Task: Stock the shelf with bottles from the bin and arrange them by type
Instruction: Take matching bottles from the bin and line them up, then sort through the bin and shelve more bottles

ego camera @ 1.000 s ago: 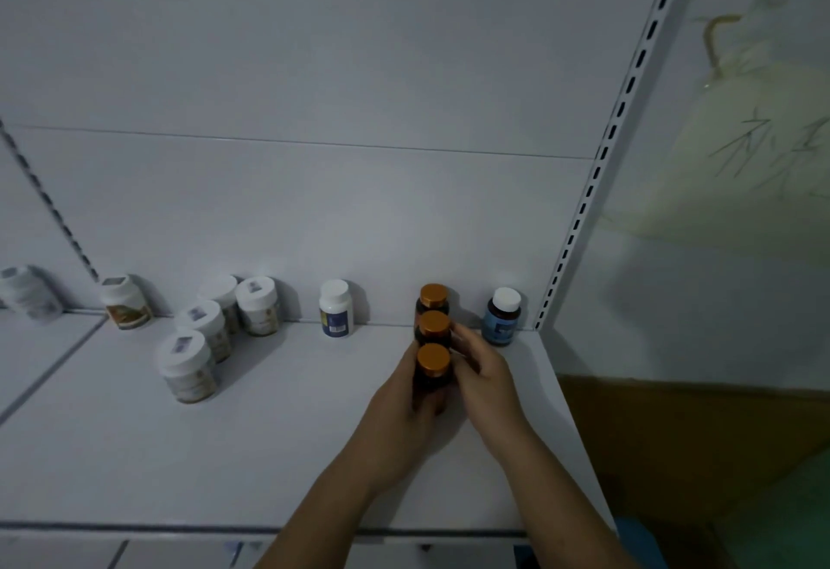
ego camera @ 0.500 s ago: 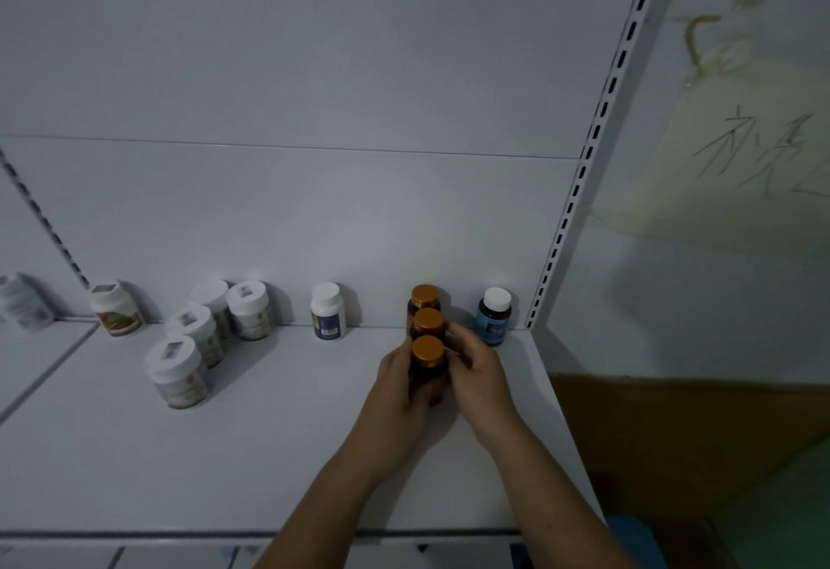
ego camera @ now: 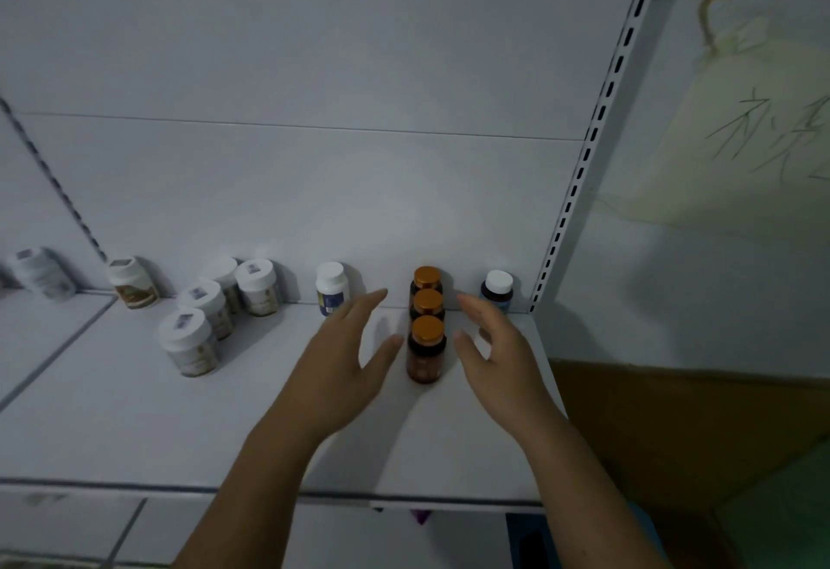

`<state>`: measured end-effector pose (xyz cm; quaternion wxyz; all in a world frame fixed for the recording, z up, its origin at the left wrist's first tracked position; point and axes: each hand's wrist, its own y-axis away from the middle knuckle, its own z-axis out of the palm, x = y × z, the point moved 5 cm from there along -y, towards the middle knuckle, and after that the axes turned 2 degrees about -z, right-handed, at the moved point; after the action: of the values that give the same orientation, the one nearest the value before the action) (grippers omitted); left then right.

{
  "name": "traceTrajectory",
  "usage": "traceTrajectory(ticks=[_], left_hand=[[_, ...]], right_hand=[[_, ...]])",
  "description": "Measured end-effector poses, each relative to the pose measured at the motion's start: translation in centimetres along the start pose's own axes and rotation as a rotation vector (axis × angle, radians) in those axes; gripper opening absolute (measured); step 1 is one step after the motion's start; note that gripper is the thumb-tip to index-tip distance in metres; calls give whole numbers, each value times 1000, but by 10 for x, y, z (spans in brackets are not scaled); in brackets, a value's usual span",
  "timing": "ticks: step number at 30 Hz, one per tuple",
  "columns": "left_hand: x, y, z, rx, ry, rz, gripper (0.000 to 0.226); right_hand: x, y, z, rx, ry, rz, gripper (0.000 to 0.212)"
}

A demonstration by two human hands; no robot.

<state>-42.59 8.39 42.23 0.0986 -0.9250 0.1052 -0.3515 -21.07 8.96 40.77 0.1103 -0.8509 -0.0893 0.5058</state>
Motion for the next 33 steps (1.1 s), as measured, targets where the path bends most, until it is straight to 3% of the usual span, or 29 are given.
traceTrajectory(ticks=[3,8,17,26,33], left_hand=[[5,9,-22,64,-253,31,72],[3,46,-54,116,-439,-67,83],[-35,175,-135,150,-755,-447,91],[-95,298,-218,310,-723,-690,90],[-182,400,-302,399,-691,-836,91]], right_hand=[[-34,6,-4,-110,199,-160,49],[-81,18,9,-271,322,-305,70],[-141,51,118,-601,392,-625,84],[-225,109,243,-779,360,-813,82],[-315,176,379,-901,372,-929,80]])
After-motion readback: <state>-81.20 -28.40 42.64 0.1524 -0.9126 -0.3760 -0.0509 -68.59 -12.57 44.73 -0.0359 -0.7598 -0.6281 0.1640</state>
